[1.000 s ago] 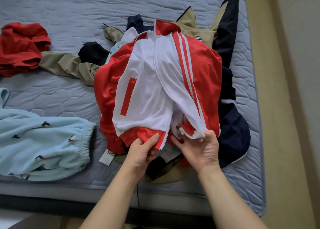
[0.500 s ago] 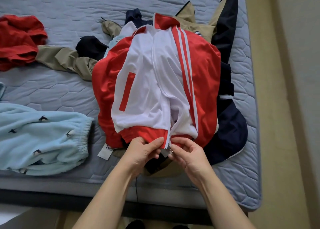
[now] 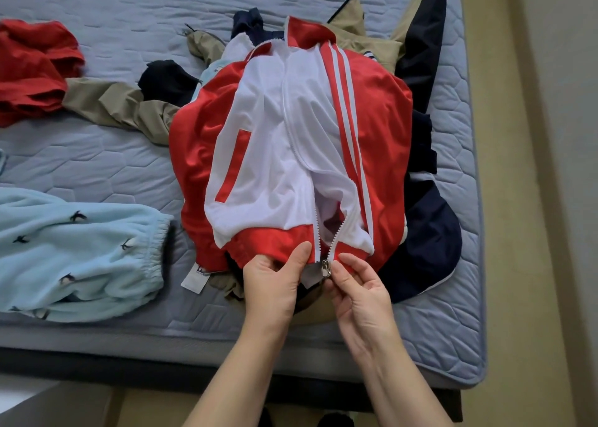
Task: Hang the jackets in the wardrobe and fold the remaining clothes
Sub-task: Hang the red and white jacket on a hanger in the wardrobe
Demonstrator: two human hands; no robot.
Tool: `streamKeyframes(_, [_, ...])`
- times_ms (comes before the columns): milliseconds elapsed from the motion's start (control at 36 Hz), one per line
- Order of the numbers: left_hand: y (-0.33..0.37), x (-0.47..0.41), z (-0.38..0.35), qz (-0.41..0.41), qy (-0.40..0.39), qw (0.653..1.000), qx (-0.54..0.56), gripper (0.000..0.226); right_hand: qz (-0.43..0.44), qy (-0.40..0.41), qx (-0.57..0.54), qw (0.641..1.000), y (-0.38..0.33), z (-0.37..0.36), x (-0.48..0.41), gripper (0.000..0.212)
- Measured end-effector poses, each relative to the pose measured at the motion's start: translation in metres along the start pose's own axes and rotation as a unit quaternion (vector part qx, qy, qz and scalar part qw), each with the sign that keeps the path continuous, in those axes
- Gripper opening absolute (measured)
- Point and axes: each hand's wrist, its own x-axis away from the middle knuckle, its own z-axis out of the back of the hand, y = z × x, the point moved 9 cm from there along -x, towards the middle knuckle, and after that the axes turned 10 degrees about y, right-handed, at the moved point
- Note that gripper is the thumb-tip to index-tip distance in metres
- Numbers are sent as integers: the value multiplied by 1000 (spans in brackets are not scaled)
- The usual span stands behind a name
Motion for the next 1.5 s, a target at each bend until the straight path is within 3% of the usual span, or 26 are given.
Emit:
streamKeyframes(417, [4,8,5,-46,56,996,-49,15,21,28,-30,999,2,-2,4,22])
streamKeyframes(694, [2,9,13,-26,103,994,-32,24,27,36,-18,999,1,-1,4,22])
streamKeyframes(1083, [-6,8,12,-29,75,995,-66,18,37,58,-10,998,5,1,7,22])
streamKeyframes(1500, [-27,-17,17,-35,-8,976,-214,36,17,133,-3,991,14,5,0,15])
